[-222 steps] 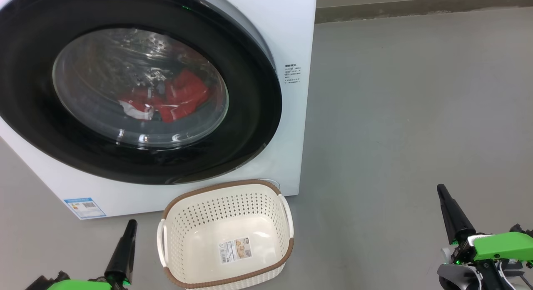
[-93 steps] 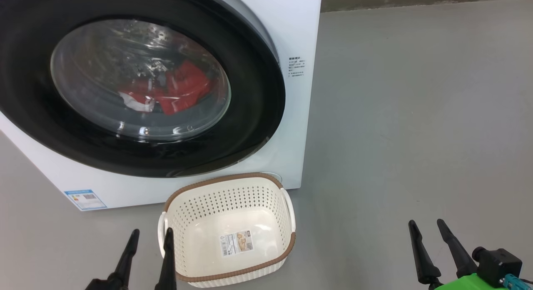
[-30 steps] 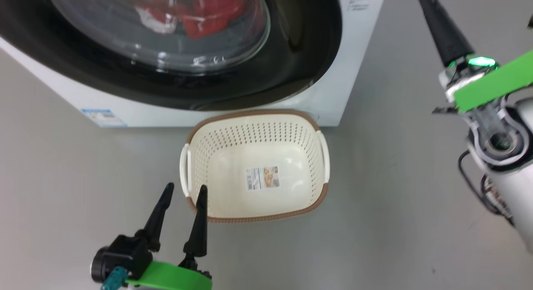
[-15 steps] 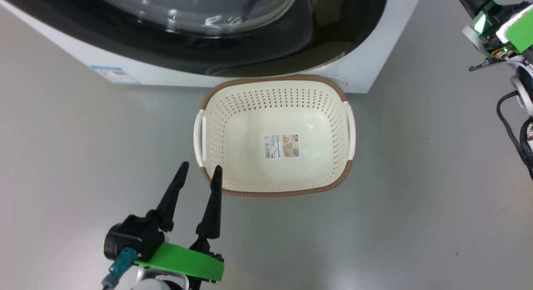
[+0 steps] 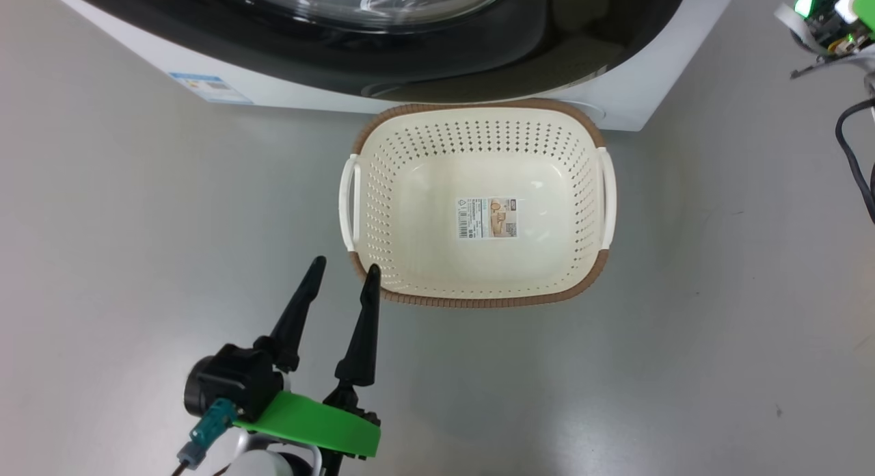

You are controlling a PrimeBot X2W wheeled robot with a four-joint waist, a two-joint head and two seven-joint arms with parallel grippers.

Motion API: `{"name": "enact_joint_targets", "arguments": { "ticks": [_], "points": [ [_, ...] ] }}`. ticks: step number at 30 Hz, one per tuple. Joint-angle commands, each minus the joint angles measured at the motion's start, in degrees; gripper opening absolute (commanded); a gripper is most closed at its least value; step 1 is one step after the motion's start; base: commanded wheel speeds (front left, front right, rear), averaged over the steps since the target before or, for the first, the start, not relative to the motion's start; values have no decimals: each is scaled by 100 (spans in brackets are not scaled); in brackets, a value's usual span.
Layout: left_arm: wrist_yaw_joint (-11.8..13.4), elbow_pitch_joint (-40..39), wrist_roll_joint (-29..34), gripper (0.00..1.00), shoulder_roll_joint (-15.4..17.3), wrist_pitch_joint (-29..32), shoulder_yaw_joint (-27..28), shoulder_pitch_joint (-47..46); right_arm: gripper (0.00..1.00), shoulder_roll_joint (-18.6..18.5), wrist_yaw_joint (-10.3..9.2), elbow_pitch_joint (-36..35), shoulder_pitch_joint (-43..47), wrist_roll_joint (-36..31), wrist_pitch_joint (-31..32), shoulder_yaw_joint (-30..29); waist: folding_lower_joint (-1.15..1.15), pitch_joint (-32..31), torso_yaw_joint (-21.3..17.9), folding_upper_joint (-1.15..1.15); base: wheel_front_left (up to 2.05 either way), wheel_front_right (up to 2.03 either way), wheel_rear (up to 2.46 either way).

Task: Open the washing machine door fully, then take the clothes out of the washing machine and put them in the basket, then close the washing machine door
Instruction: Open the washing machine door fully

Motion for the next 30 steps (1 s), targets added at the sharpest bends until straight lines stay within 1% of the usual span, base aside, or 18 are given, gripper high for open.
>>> {"name": "enact_joint_targets", "arguments": {
  "ticks": [1, 6, 11, 22, 30],
  "points": [
    [39, -112, -49, 100, 57, -69, 123, -56, 0, 75, -4, -115, -61, -83, 29, -11, 0, 37, 46, 0, 0, 0, 0],
    [64, -121, -105, 100, 57, -69, 86, -88, 0, 167, -4, -106, -124, -150, 150, -62, 0, 69, 105, 0, 0, 0, 0],
    [70, -84, -119, 100, 57, -69, 92, -55, 0, 247, -4, -113, 60, -213, 313, -21, 0, -59, 102, 0, 0, 0, 0],
    [55, -46, -60, 100, 57, -69, 181, 83, 0, 572, -4, -234, 641, -316, 622, 180, 0, -499, -44, 0, 0, 0, 0],
    [42, -5, -15, 100, 57, -69, 240, 256, 0, 792, -4, -430, 1206, -413, 692, 333, 0, -887, -123, 0, 0, 0, 0]
  ]
}}
